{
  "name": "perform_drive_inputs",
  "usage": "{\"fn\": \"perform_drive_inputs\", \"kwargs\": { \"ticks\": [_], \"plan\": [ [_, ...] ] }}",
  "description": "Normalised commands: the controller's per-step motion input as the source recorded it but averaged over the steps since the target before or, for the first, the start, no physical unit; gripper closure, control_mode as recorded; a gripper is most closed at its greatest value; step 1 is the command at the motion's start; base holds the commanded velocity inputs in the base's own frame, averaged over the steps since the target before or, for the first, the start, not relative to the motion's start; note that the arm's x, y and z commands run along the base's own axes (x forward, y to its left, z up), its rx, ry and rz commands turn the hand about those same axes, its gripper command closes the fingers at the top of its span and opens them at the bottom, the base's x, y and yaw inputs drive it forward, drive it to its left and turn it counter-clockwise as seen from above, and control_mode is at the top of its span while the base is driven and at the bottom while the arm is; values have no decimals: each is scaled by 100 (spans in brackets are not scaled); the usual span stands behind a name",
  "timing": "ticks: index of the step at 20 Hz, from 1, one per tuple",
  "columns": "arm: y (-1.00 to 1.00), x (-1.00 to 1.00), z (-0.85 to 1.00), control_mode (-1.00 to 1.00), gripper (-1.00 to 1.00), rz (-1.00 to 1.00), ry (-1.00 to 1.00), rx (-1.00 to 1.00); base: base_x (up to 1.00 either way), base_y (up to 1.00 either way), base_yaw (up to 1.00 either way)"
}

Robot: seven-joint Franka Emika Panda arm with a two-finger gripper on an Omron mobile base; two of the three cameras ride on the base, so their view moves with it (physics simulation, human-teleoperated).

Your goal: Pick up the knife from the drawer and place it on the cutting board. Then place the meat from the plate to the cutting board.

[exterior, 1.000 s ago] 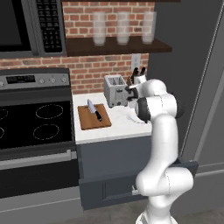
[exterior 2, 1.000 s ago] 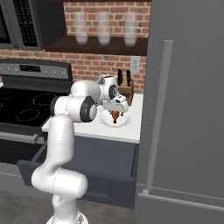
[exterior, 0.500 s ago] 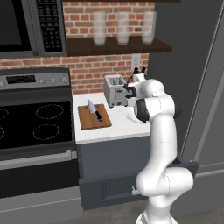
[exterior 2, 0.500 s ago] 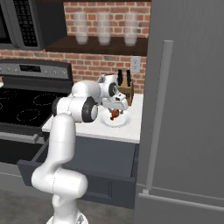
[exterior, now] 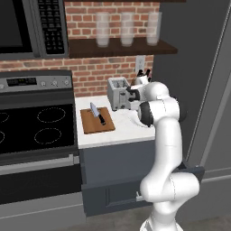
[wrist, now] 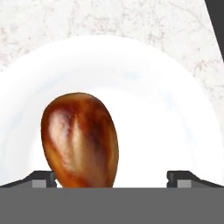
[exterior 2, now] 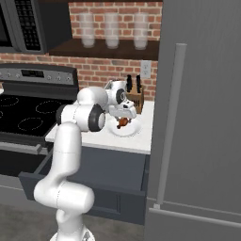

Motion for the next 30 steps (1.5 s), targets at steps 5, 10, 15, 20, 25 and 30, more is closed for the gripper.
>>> {"fn": "perform_drive_inputs", "kwargs": {
  "ticks": [5,10,15,20,25,30],
  "plan": [
    [0,-2,-11,-100,-100,0,0,0,0,0,0],
    [1,0,-23,-100,-100,0,0,0,0,0,0],
    [6,0,-30,-100,-100,0,0,0,0,0,0],
    [0,0,-31,-100,-100,0,0,0,0,0,0],
    [0,0,-22,-100,100,0,0,0,0,0,0],
    [0,0,-2,-100,100,0,-2,2,0,0,0]
  ]
}}
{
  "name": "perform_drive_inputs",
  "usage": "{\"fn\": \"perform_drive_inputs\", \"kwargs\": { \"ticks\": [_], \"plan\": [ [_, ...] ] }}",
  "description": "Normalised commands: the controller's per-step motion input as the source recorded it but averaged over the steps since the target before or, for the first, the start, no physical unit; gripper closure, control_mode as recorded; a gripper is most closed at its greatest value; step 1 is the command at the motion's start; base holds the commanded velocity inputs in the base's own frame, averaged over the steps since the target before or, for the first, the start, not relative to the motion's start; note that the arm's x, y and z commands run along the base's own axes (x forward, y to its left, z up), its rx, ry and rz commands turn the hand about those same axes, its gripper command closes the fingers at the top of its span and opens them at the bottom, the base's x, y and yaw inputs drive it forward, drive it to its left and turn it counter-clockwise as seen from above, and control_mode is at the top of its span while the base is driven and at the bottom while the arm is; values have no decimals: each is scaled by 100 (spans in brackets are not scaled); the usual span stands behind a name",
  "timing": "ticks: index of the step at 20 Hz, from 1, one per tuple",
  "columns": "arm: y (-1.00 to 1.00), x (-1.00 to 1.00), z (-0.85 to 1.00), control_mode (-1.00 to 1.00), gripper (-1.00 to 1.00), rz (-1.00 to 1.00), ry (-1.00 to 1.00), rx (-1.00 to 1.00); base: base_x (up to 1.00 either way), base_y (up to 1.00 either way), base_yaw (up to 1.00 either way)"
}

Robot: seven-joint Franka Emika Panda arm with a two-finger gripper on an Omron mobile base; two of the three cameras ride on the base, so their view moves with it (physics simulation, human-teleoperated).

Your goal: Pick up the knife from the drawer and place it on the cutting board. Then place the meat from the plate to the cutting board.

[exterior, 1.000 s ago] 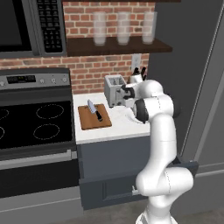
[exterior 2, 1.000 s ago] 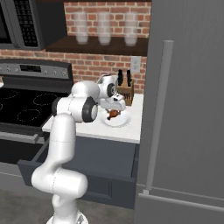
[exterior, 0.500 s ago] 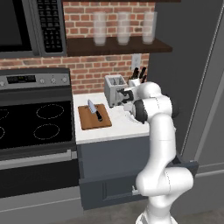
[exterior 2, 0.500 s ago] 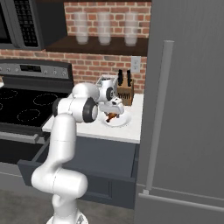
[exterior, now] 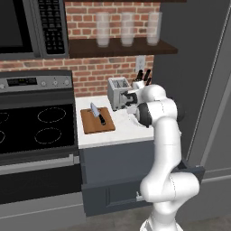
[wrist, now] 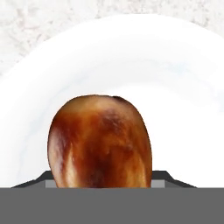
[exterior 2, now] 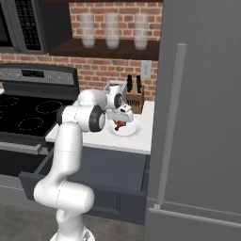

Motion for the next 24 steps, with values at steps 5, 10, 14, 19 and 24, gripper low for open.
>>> {"fn": "perform_drive_inputs", "kwargs": {
  "ticks": [5,10,14,19,24],
  "plan": [
    [0,-4,2,-100,100,0,-6,4,0,0,0],
    [0,-58,57,-100,100,0,-7,9,0,0,0],
    [4,-74,86,-100,100,0,-8,5,0,0,0],
    [43,-57,63,-100,100,0,-2,0,0,0,0],
    [81,-13,21,-100,100,0,-3,0,0,0,0]
  ]
}}
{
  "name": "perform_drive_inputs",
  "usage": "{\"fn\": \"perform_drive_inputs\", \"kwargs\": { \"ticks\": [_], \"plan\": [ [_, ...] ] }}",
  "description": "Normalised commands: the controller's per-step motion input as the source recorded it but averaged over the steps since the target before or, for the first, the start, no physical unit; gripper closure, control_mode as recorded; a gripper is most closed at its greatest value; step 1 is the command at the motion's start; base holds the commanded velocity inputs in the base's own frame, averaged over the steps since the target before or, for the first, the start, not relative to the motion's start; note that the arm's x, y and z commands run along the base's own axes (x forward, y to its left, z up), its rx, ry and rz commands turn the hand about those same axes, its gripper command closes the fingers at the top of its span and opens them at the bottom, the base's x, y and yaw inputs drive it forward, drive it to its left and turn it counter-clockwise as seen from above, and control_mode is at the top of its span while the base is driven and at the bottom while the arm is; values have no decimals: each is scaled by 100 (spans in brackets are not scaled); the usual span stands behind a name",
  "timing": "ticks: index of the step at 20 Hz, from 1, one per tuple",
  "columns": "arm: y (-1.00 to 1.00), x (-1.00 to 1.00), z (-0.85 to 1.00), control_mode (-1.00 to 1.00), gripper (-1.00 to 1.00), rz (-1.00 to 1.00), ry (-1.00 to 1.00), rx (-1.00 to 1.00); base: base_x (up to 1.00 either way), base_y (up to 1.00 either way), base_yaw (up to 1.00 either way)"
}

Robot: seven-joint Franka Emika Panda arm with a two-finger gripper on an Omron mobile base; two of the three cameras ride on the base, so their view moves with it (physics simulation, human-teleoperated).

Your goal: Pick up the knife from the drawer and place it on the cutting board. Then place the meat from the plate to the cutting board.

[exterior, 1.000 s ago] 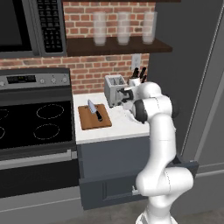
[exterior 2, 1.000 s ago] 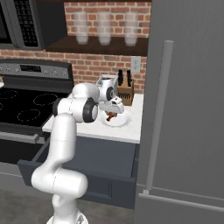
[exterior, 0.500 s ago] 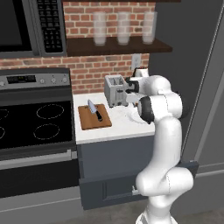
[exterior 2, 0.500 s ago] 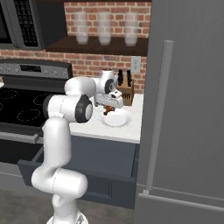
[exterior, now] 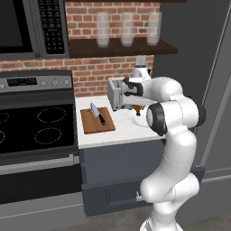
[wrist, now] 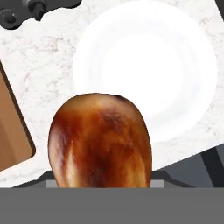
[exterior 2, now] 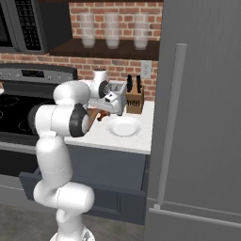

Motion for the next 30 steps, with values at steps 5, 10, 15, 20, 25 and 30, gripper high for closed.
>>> {"fn": "perform_drive_inputs", "kwargs": {
  "ticks": [5,10,15,20,25,30],
  "plan": [
    [97,0,1,-100,100,0,0,0,0,0,0],
    [96,1,0,-100,100,0,0,0,0,0,0],
    [87,16,0,-100,100,0,0,0,0,0,0],
    [65,44,0,-100,100,0,0,0,0,0,0],
    [36,53,-14,-100,100,0,2,0,0,0,0],
    [14,37,-32,-100,100,0,0,0,0,0,0]
  ]
}}
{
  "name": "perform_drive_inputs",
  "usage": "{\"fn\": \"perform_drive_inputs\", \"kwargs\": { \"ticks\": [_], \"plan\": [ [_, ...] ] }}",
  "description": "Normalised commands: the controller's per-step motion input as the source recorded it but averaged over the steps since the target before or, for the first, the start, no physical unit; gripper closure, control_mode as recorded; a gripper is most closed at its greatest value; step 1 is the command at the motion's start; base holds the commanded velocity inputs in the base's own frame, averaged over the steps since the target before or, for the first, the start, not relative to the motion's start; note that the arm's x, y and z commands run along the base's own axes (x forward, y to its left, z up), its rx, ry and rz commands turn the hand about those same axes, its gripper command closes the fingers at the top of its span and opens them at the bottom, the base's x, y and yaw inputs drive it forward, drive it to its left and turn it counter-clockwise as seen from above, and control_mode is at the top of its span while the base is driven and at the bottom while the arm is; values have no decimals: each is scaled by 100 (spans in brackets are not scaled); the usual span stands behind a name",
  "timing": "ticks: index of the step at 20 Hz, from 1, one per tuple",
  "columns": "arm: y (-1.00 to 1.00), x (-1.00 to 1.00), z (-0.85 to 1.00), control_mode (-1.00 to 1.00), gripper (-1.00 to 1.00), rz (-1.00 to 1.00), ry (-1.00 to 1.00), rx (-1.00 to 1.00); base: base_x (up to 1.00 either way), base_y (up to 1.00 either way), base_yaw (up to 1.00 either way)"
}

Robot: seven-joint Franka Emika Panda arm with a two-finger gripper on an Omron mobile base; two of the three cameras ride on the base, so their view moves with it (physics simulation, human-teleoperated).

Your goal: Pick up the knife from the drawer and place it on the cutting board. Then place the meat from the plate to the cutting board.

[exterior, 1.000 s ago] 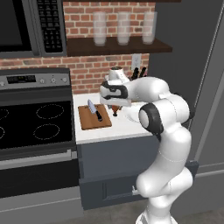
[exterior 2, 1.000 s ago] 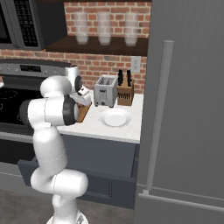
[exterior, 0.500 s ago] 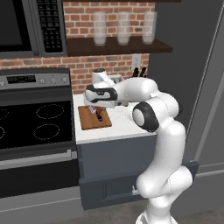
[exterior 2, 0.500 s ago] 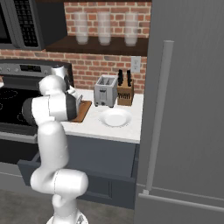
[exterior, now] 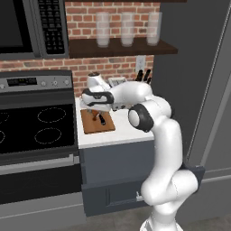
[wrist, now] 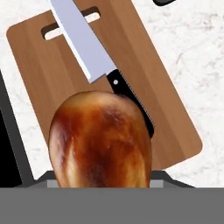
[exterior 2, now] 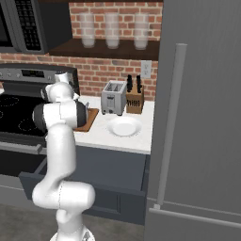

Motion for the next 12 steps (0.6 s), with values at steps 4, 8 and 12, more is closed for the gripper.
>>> {"fn": "perform_drive_inputs", "kwargs": {
  "ticks": [4,8,12],
  "plan": [
    [6,32,-42,-100,100,0,0,0,0,0,0],
    [8,30,-45,-100,100,0,0,0,0,0,0],
    [11,30,-39,-100,100,0,0,0,0,0,0]
  ]
}}
